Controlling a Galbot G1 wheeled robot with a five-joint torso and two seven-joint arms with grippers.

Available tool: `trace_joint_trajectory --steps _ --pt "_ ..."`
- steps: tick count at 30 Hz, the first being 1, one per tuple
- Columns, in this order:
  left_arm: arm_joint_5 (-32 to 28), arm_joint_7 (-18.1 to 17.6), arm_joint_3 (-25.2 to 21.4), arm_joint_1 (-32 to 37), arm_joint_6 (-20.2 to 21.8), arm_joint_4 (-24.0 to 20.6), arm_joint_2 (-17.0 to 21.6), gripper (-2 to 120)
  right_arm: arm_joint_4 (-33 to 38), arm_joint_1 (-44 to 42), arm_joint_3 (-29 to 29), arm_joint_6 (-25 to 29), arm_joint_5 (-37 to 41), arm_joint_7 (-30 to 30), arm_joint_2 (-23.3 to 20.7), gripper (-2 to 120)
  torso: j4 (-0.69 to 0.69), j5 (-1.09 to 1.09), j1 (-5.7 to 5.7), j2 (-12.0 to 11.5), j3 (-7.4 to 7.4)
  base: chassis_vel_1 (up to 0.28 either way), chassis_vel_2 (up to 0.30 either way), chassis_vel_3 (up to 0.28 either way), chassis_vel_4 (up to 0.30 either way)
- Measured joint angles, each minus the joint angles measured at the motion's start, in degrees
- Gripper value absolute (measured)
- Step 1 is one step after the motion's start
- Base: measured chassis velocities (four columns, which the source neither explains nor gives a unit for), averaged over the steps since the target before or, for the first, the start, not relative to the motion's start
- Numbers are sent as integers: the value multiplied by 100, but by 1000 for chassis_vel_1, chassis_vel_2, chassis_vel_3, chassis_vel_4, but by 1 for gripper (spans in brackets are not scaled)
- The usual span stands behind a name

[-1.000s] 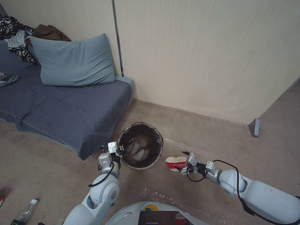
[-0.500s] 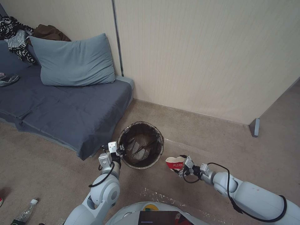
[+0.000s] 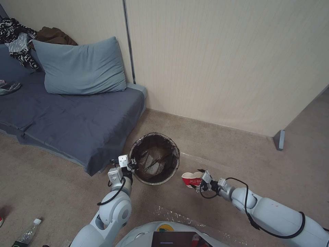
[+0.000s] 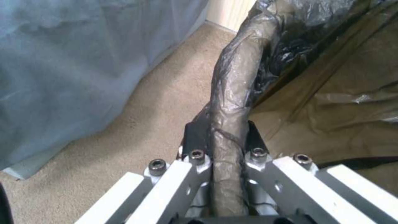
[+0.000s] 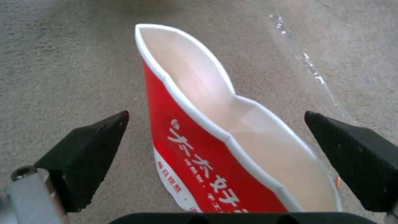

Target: Pick up the trash bin, then pick up the garbage from the floor and place it into the trash bin.

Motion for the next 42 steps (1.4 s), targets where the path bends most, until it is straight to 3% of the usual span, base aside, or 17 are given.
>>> trace_joint_trajectory --steps 23,30,42 --pt "-5 -7 -1 -34 -35 4 2 3 -536 197 -140 66 -66 1 393 100 0 0 0 0 0 0 0 0 0" --pt "-16 -10 -12 -39 -41 5 23 3 -738 268 -185 93 -97 -9 537 70 0 0 0 0 0 0 0 0 0" --pt "-33 -29 1 -85 -44 23 12 3 -855 267 -177 193 -177 -12 649 29 -1 -1 0 0 -1 0 0 0 0"
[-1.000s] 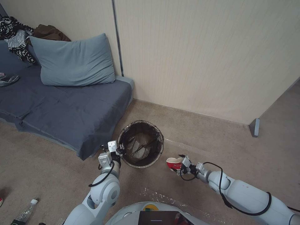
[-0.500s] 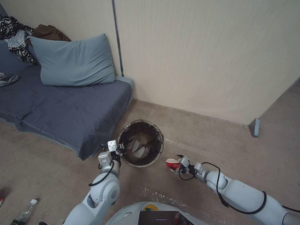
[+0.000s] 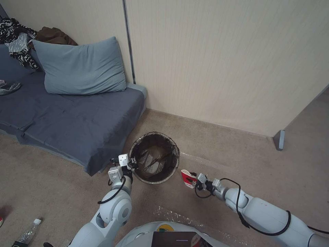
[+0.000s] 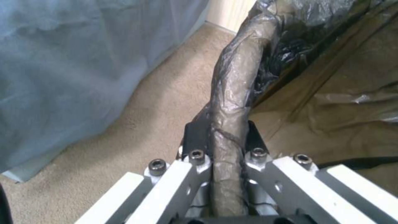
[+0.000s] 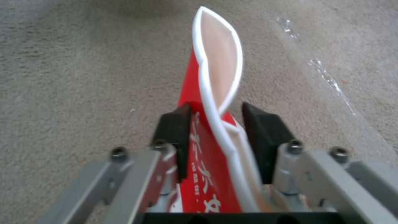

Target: Pick up the trash bin, then pick up the garbage from the floor and place it into the trash bin.

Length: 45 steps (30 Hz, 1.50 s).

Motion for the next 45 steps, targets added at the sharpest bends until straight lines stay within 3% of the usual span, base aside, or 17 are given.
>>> trace_joint_trajectory --steps 6,16,19,26,27,29,31,35,45 --pt "-7 -15 31 -17 17 21 19 3 17 -18 24 26 -8 22 35 5 1 3 0 0 1 0 0 0 0" --pt "-14 -37 81 -19 40 -2 55 3 100 -155 228 8 -19 151 41 2 2 2 0 0 1 0 0 0 0" --pt "-18 -40 87 3 42 -23 81 3 257 -300 468 -79 -94 481 33 2 0 2 0 0 1 0 0 0 0" --pt "-28 -40 123 84 50 -61 160 3 989 -674 1353 -462 -18 1427 -96 2 0 0 0 0 1 0 0 0 0" --pt "-33 -40 133 127 51 -70 186 3 1456 -839 1700 -540 117 1775 -179 2 0 1 0 0 1 0 0 0 0" --pt "-46 -40 148 152 55 -73 201 3 1726 -970 1979 -555 171 1914 -195 2 2 0 0 0 1 0 0 0 0" --pt "-128 -63 182 191 100 -111 231 3 2249 -1264 2653 -493 199 2159 -193 2 -1 1 0 0 1 0 0 0 0" --pt "-218 -86 206 228 138 -160 259 3 2704 -1435 3167 -439 205 2475 -91 2 -1 0 0 0 1 0 0 0 0" --pt "-254 -89 271 269 165 -159 275 3 3393 -1431 3682 -430 203 2927 201 2 1 1 0 0 1 0 0 0 0"
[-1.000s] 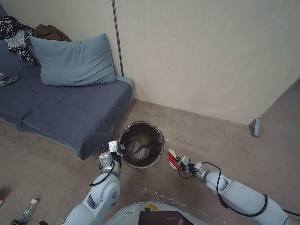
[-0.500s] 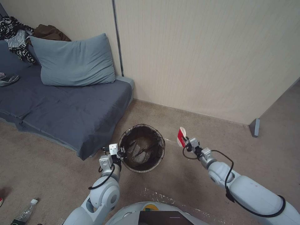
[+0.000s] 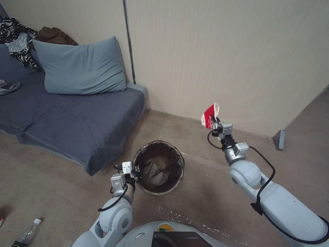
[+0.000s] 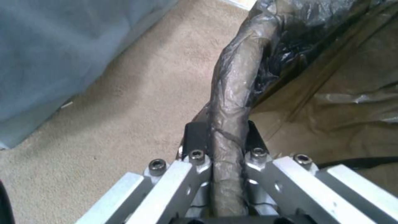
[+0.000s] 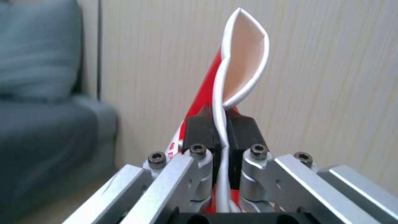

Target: Pick up the trash bin, then pick up the garbage from the floor and place it into the trash bin.

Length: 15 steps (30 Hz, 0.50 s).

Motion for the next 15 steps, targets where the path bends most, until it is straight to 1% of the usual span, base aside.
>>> trace_joint_trajectory --steps 1,5,8,9,12,13,15 --pt "-1 2 22 1 4 12 -9 3 182 35 92 -16 3 68 61 2 1 -1 0 0 0 0 0 0 0" --pt "-1 2 34 0 6 23 -16 3 297 58 135 -29 8 101 92 2 -1 -1 0 0 0 0 0 0 0" --pt "2 3 65 -10 16 52 -33 3 860 126 278 -34 93 138 176 2 0 -1 0 0 0 0 0 0 0" --pt "2 3 65 -10 16 52 -33 3 860 126 278 -34 93 138 176 2 0 -1 0 0 0 0 0 0 0" --pt "-4 4 78 -30 31 66 -11 3 1384 139 271 72 235 -56 189 2 -1 -1 0 0 0 0 0 0 0" --pt "-4 4 78 -30 31 66 -11 3 1384 139 271 72 235 -56 189 2 -1 -1 0 0 0 0 0 0 0" --pt "-8 6 91 -40 38 72 17 3 1661 139 143 143 323 -231 171 2 -1 -1 0 0 0 0 0 0 0"
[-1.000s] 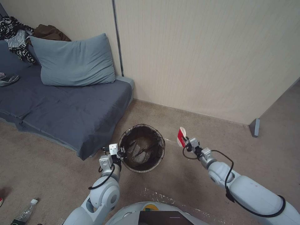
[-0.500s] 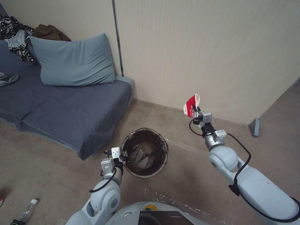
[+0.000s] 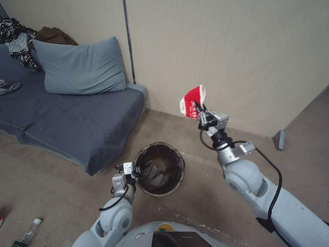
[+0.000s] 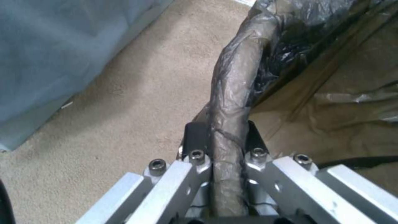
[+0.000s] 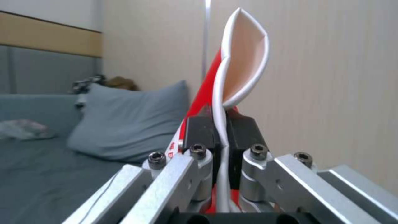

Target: Pick up the trash bin, then pick up the garbage from the floor and place it into the trash bin.

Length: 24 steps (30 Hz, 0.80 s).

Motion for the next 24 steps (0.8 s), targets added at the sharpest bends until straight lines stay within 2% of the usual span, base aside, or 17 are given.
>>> trace_joint_trajectory --steps 4,10,16,18,24 --pt "-10 8 14 -34 12 34 86 3 408 -80 -430 89 67 -307 -62 2 1 1 0 0 0 0 0 0 0" --pt "-54 3 12 -79 42 44 134 3 578 -300 -822 109 16 -622 -276 2 0 1 0 0 0 0 0 0 0" --pt "-61 1 12 -117 46 83 116 3 597 -491 -1114 114 -108 -806 -509 2 0 0 0 0 0 0 0 0 0" --pt "-68 -2 24 -153 50 113 94 3 506 -656 -1389 188 -329 -920 -688 2 0 1 0 0 0 0 0 0 0" --pt "-68 -6 50 -166 58 127 41 3 285 -706 -1778 282 -554 -976 -729 2 0 1 0 0 0 0 0 0 0"
